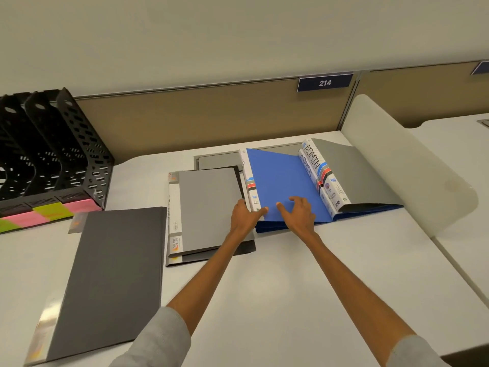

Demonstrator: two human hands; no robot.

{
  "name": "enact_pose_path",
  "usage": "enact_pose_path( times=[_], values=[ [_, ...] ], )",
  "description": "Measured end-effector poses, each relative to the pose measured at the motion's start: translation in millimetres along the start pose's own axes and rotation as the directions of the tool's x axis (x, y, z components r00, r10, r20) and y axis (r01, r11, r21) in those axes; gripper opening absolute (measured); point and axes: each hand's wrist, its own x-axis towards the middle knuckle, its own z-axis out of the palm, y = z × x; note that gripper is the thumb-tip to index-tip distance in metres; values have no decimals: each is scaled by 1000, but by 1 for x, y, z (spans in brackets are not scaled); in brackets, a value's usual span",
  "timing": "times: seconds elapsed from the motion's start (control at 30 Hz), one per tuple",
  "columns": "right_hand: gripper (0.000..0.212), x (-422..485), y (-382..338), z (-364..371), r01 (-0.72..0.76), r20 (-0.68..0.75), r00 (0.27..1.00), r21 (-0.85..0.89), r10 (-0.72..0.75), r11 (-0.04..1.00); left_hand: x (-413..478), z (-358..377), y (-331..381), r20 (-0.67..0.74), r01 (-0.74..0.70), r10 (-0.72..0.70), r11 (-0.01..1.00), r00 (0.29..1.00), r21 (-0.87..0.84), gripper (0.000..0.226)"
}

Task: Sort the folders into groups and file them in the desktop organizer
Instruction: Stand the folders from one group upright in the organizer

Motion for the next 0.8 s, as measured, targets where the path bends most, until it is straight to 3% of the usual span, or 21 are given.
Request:
enact_pose_path(
  times=[0.13,0.4,0.63,0.8],
  values=[
    [64,0,10,-1,-43,32,999,-5,43,999,2,6,-3,57,-22,23,1000,998,-10,63],
    [64,-1,23,-1,-6,114,993,-54,12,999,13,2,-4,93,108,-107,994,990,-8,57],
    [64,-3,20,-11,-20,139,990,-54,27,998,10,-12,3,138,322,-304,936,943,-143,48],
    [65,-5,24,-16,-22,135,990,-55,29,998,-8,-37,10,201,319,-268,901,942,-295,36]
  ],
)
